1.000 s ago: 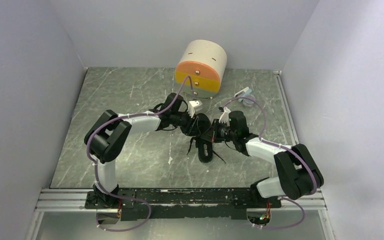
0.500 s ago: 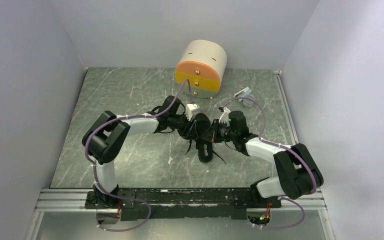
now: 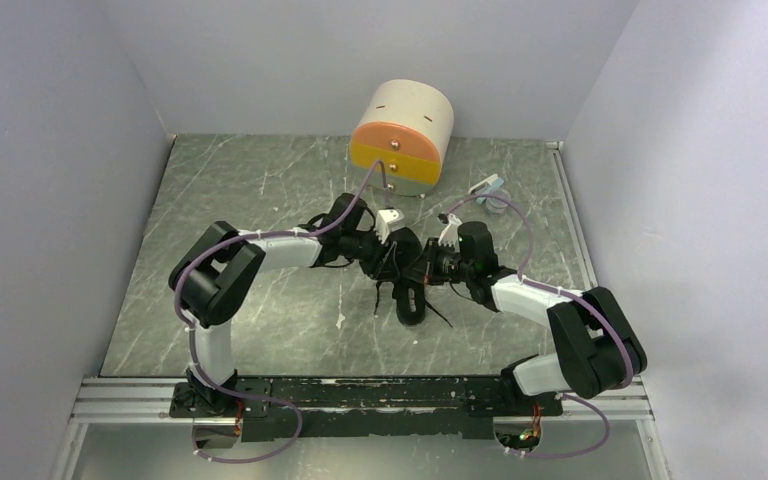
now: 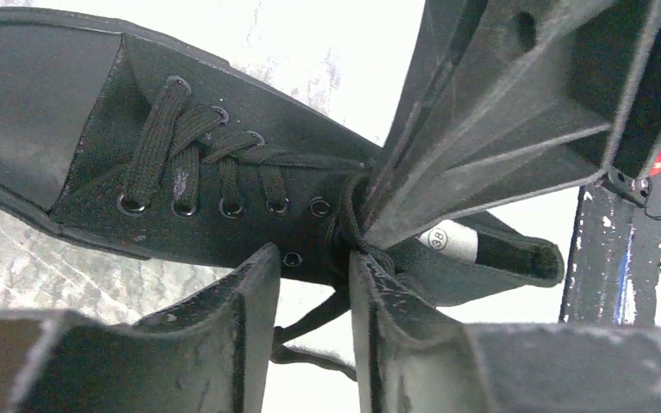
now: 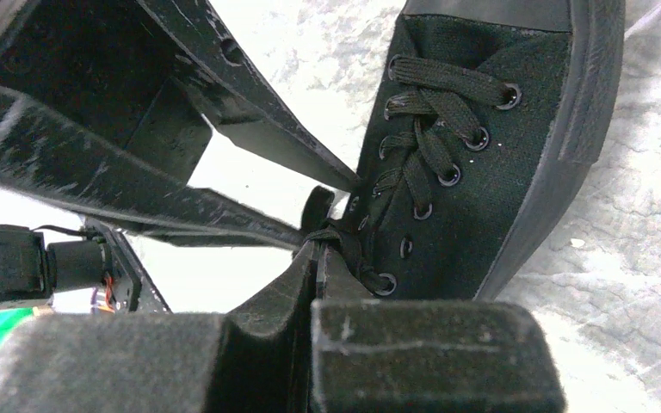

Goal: Tie the shoes

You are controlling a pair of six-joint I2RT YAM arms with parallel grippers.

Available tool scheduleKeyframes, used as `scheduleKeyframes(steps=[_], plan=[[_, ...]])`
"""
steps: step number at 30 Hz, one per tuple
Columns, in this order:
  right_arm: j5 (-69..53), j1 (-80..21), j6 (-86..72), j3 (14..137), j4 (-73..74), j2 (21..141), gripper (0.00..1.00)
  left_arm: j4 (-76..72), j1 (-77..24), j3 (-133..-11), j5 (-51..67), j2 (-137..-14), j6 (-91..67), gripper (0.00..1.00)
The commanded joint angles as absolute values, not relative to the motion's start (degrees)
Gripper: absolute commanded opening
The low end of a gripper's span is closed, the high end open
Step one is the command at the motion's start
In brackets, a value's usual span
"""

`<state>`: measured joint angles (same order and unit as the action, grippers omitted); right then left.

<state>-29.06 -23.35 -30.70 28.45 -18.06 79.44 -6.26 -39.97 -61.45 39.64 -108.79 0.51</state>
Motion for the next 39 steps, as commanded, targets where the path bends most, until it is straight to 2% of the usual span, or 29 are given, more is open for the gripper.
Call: scheduleKeyframes(steps=[1, 4, 6, 8, 13, 18, 21, 26, 31, 36, 39], plan=[[-29.1, -23.5, -30.2, 28.8, -18.2, 79.6, 0.0, -9.3, -40.8, -63.9, 41.1, -111.2, -1.6, 0.35], [-28.9, -23.5, -30.1, 28.9, -17.5, 79.3, 0.0, -10.6, -40.7, -63.2, 41.9, -111.3, -3.5, 0.14], [-28.3, -23.5, -29.8, 29.3, -15.9, 78.7, 0.06, -12.8, -40.5, -61.4, 42.1, -110.4, -5.3, 0.05], [-27.4, -23.5, -29.6, 30.2, -11.7, 77.1, 0.13, -16.6, -39.5, -58.9, 42.9, -109.2, -8.5, 0.05], [-21.2, -23.3, -29.1, 34.8, 2.9, 71.9, 0.36, -26.2, -37.8, -53.9, 45.9, -107.4, -16.1, 0.05], [-16.1, -23.2, -32.2, 42.0, 17.2, 72.8, 0.47, -36.0, -37.8, -49.4, 46.5, -106.3, -23.6, 0.05], [-18.1, -23.2, -34.3, 46.2, 22.1, 75.2, 0.51, -43.5, -37.8, -46.4, 46.5, -106.4, -29.5, 0.05], [-20.9, -23.3, -38.0, 50.0, 24.2, 77.6, 0.52, -54.5, -37.8, -43.5, 46.3, -107.5, -37.0, 0.05], [-20.9, -23.3, -39.2, 49.7, 24.1, 79.7, 0.49, -62.9, -37.8, -41.3, 45.0, -108.8, -42.6, 0.05], [-22.0, -24.0, -40.2, 49.1, 22.7, 80.7, 0.48, -64.6, -38.0, -40.8, 44.3, -109.5, -44.1, 0.05], [-22.6, -24.0, -40.2, 48.8, 22.1, 81.4, 0.41, -63.7, -38.1, -41.0, 44.6, -109.9, -43.6, 0.05]])
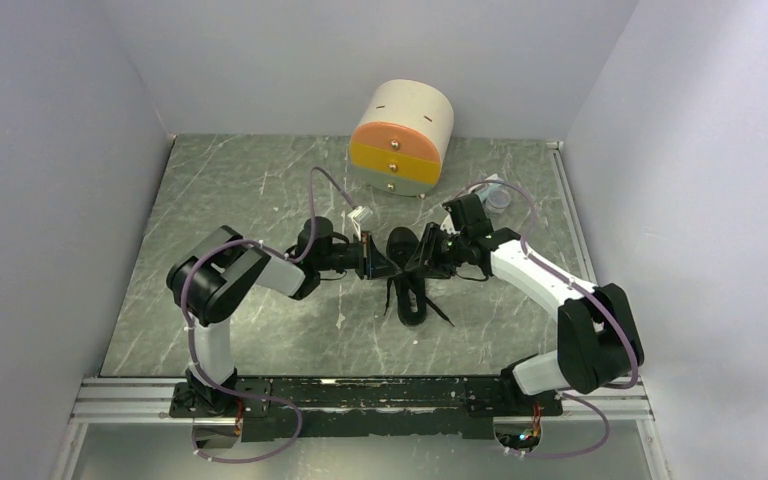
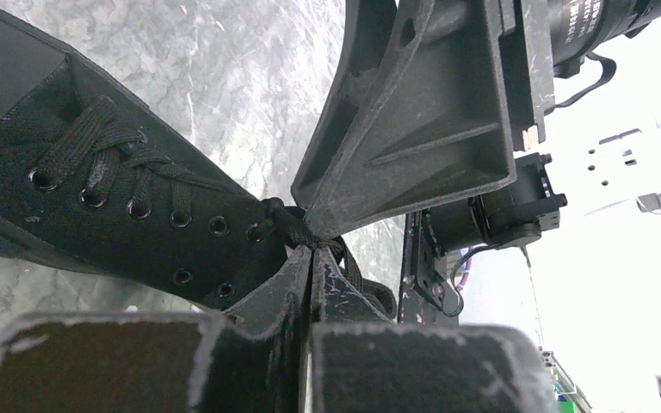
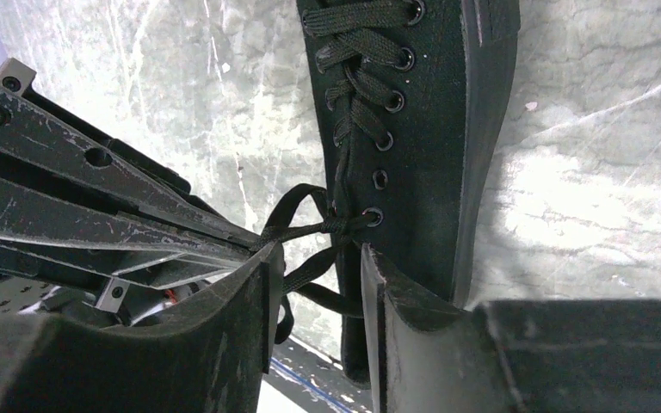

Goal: Tie the shoes

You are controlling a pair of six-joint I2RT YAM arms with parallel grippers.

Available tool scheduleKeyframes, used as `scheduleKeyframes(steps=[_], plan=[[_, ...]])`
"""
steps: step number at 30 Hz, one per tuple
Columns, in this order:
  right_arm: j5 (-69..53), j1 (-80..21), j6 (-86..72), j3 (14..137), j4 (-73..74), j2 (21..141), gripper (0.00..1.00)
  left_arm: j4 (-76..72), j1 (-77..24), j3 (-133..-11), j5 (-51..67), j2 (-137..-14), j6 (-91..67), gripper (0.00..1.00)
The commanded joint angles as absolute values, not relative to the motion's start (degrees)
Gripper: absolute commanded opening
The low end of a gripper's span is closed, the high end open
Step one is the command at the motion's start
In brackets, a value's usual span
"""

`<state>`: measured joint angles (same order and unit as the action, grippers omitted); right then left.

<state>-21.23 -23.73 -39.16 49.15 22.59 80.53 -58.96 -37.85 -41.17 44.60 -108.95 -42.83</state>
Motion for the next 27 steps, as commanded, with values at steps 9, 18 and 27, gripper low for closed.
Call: scheduleKeyframes(steps=[9, 18, 27], plan=[[-21.9, -24.0, -37.3, 45.9, 21.5, 79.9, 0.1, -69.5, -37.9, -40.8, 45.2, -113.5, -48.5, 0.05], [-19.1, -24.3, -29.7, 45.9, 21.6, 80.0, 0.21, -80.3, -37.5, -40.3, 45.2, -118.8, -56.5, 0.05], [-21.6, -24.2, -18.4, 50.7, 18.9, 76.7, 0.43, -82.3, -37.4, -40.4, 46.8, -119.3, -58.1, 0.05]])
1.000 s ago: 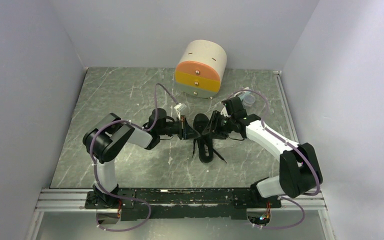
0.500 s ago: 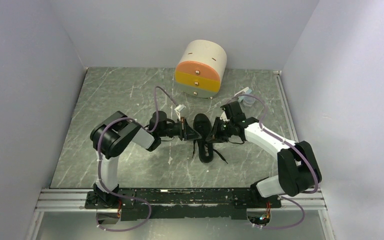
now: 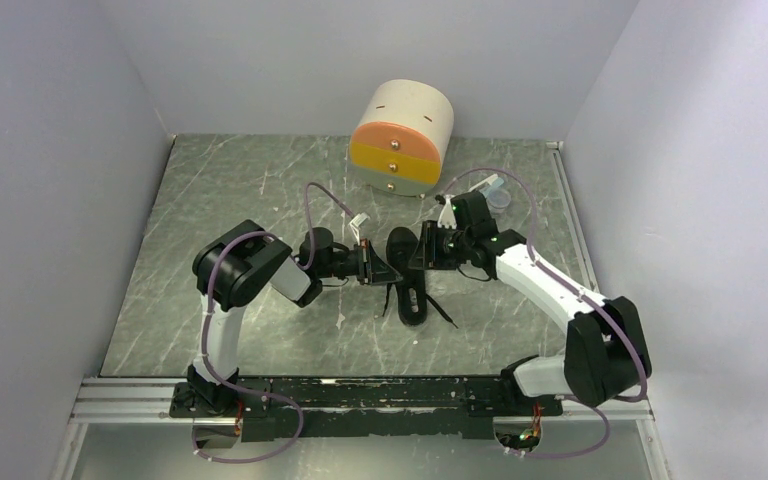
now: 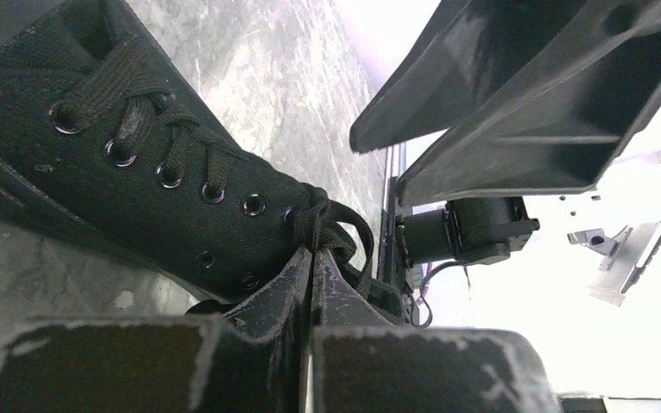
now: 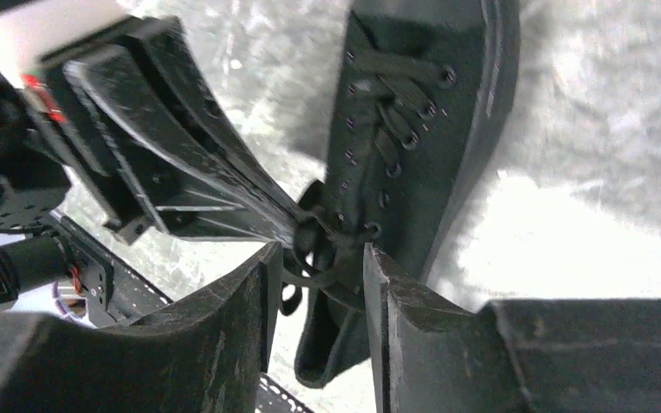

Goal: Tie the shoes

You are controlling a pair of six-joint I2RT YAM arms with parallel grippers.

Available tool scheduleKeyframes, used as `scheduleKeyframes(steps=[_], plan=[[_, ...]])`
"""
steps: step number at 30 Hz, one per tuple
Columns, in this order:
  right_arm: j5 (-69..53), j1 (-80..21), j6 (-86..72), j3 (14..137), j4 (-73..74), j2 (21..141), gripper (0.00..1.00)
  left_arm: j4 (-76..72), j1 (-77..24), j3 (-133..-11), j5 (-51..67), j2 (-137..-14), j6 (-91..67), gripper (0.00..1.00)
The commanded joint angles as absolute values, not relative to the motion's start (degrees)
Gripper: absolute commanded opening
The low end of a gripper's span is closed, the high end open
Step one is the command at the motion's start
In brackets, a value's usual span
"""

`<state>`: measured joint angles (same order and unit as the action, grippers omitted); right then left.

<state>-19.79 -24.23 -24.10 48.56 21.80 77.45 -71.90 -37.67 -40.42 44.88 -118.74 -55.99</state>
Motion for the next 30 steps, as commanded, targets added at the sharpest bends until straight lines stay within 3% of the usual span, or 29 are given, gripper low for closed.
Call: scheduleKeyframes(steps=[1, 3, 8, 12, 30], plan=[[-23.3, -24.2, -18.7, 50.7, 17.9, 77.3, 0.43, -82.5, -37.4, -40.5, 46.9, -119.4, -58.3, 0.05], [-26.8, -24.2, -19.1, 50.3, 16.0, 78.3, 0.41, -82.4, -37.3, -40.6, 47.0, -119.6, -58.2, 0.05], [-28.6, -24.3, -17.8, 50.5, 15.0, 80.5, 0.24, -82.3, -37.2, -40.8, 46.8, -119.3, -58.2, 0.05], [-29.2, -24.4, -16.7, 50.8, 15.9, 81.5, 0.17, -82.5, -36.9, -41.0, 46.7, -119.5, -58.6, 0.05], [-30.4, -25.7, -17.6, 49.1, 14.9, 83.9, 0.21, -82.5, -36.5, -40.9, 46.8, -119.1, -58.5, 0.05]])
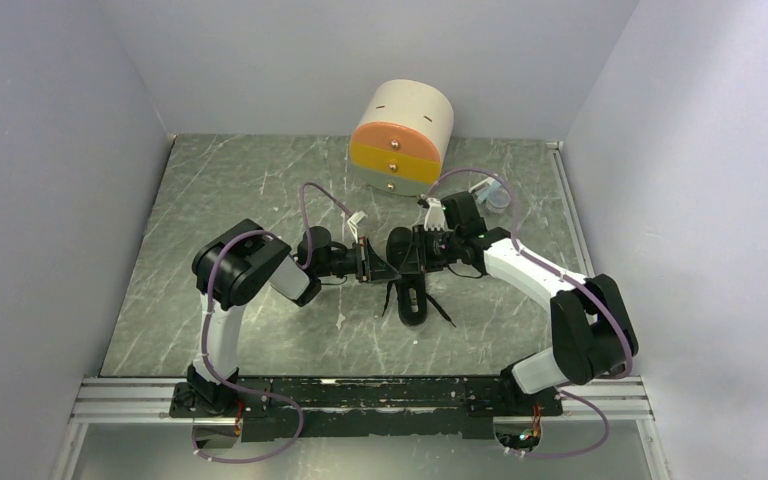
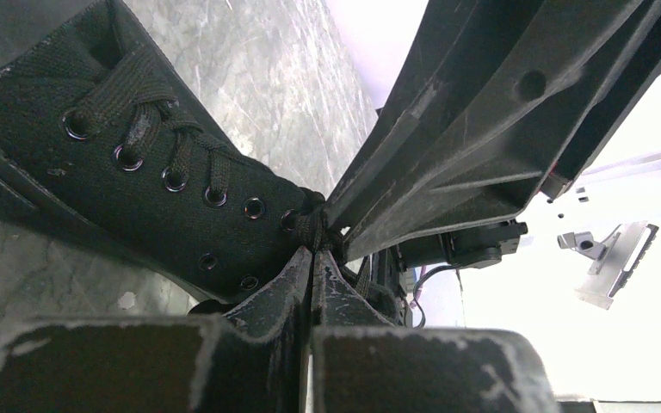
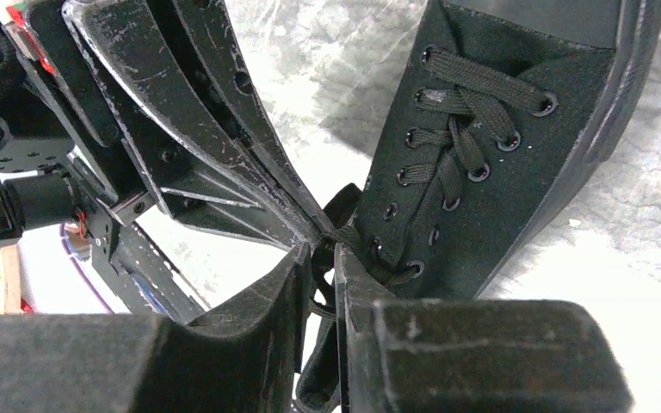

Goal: Tie the shoes

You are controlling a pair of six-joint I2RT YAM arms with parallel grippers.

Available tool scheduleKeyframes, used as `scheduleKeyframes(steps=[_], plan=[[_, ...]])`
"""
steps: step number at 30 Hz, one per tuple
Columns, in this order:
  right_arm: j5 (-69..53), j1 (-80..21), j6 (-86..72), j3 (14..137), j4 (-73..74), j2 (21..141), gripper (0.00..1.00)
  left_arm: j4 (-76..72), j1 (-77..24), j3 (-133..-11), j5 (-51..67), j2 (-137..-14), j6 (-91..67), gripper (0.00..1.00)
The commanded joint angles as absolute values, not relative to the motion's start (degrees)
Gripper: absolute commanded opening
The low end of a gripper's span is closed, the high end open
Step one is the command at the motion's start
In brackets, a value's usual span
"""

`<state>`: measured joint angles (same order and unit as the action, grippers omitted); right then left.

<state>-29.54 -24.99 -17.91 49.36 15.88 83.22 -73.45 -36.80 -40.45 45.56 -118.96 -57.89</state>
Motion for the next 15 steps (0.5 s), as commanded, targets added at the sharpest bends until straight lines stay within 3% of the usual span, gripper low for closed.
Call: scheduleKeyframes(steps=[1, 10, 15], plan=[[-30.3, -25.8, -17.7, 48.9, 14.7, 83.9, 0.21, -82.7, -36.5, -40.9, 46.7, -119.0, -58.5, 0.05], [-28.7, -26.2, -18.2, 48.3, 14.4, 84.1, 0.26, -82.9, -36.5, -41.1, 46.7, -119.1, -58.9, 0.05], [-27.0, -26.1, -18.8, 47.9, 13.0, 83.7, 0.17, -82.7, -36.5, -41.2, 47.1, -118.9, -58.9, 0.05]])
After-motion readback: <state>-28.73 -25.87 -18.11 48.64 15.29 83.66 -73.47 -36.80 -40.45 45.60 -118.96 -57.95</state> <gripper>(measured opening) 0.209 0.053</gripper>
